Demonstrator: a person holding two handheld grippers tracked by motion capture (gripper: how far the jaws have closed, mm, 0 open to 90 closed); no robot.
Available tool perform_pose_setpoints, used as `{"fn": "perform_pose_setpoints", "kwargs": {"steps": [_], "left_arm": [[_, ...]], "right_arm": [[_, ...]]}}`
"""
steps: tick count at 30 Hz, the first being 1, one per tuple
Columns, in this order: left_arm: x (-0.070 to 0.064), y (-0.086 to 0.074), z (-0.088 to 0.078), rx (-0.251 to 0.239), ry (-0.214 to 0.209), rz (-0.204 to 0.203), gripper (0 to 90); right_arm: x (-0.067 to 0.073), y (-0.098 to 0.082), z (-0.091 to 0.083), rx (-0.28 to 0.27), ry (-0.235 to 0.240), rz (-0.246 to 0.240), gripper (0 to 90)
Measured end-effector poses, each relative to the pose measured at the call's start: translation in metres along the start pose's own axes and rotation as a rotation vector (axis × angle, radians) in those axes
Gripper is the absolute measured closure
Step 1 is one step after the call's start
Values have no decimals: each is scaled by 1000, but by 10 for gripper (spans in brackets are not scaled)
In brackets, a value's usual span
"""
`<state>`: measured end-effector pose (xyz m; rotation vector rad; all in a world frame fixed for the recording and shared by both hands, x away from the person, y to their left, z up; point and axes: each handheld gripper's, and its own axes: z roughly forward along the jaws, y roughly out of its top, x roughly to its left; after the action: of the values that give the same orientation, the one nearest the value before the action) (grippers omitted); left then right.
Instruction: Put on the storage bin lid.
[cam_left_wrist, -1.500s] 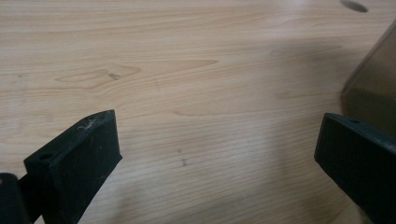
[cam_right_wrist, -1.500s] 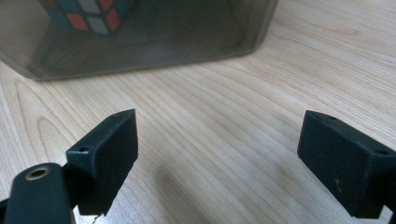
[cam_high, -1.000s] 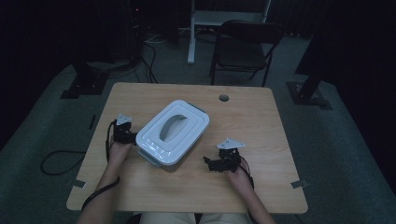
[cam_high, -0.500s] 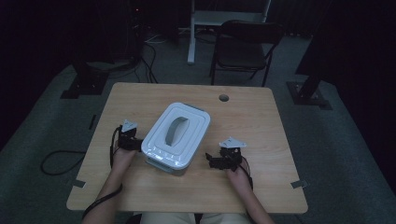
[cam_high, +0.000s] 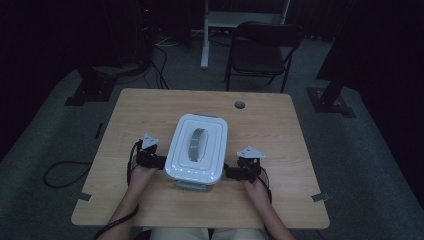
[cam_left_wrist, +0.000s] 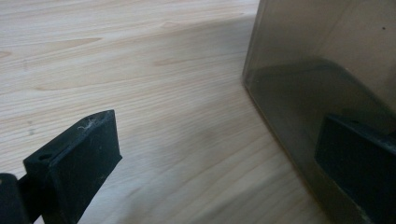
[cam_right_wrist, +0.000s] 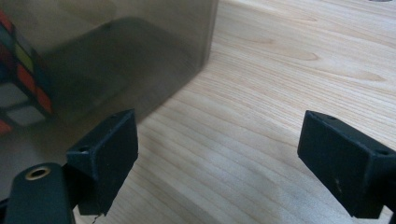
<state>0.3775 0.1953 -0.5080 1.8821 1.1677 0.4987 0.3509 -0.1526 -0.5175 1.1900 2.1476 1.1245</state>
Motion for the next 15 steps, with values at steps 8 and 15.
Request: {"fn": "perform_pose_setpoints", "kwargs": {"steps": [8,15], "left_arm": [[-21,1,3,19,-53,18,9],[-34,7,9,25,-63,42,10]], "right_arm": [[-13,-1,-8,-7,-18,4,135],[-28,-5,-15,-1,1,9,145]]}}
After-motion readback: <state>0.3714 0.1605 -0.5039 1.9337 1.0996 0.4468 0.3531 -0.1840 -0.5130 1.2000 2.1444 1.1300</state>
